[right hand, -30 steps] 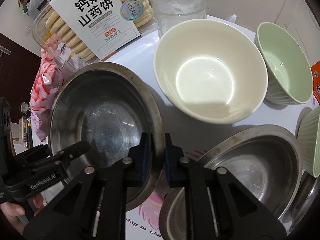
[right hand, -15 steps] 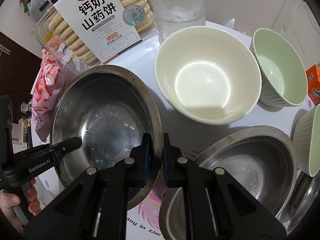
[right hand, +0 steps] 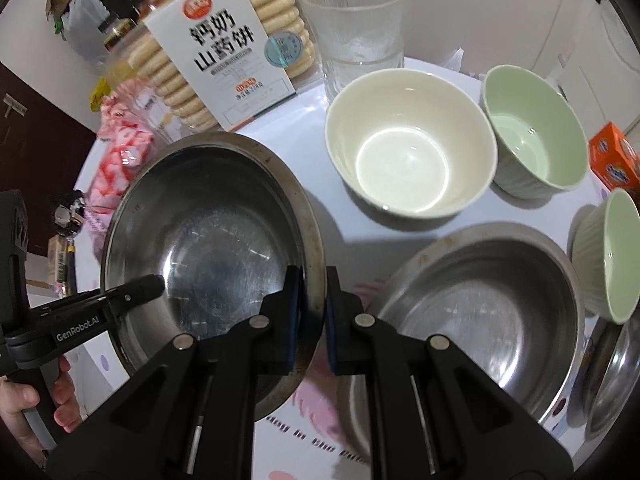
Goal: Organize plates and bowls
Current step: 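Lift the steel bowl with both tools and carry it toward the table edge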
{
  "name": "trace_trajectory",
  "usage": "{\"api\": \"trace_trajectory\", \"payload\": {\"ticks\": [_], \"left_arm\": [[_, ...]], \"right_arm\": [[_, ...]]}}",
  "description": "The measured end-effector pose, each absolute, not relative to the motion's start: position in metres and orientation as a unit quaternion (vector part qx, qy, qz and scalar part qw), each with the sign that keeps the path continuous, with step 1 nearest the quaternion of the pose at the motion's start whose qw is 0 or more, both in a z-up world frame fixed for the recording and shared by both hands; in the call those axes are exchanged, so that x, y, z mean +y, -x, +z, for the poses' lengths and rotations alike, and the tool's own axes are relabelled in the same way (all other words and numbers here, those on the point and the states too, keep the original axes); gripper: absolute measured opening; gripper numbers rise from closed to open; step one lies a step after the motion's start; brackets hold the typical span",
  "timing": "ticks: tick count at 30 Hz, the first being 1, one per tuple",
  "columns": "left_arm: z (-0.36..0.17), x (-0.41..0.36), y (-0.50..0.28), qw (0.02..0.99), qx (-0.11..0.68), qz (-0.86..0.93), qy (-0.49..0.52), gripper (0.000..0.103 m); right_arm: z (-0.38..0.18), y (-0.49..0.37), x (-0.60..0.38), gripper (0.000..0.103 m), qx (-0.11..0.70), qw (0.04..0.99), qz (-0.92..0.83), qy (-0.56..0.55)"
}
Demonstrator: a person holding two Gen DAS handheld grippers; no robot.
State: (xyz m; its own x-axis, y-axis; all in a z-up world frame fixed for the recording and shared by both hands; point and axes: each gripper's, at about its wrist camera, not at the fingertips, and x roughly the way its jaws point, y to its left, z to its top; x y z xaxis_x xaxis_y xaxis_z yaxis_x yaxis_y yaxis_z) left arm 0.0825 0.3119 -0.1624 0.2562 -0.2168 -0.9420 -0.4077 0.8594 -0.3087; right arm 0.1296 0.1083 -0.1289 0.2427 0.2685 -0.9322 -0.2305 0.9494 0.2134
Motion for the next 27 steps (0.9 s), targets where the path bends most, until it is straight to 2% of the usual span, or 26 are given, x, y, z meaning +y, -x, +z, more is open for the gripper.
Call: {"api": "trace_trajectory", "payload": {"ticks": [11, 27], "left_arm": [[-0.139, 0.314, -0.003, 0.769, 0.604, 0.037, 0.208, 0.015], [-0.180, 0.302, 0.053, 0.754, 0.631, 0.012, 0.182, 0.016]], "right_arm": [[-0.112, -0.053, 0.092, 0.013, 0.584, 0.798, 0.144, -0.036], [-0.161, 0.010, 0.072, 0.013, 0.602, 0.790, 0.083, -0.077]]}}
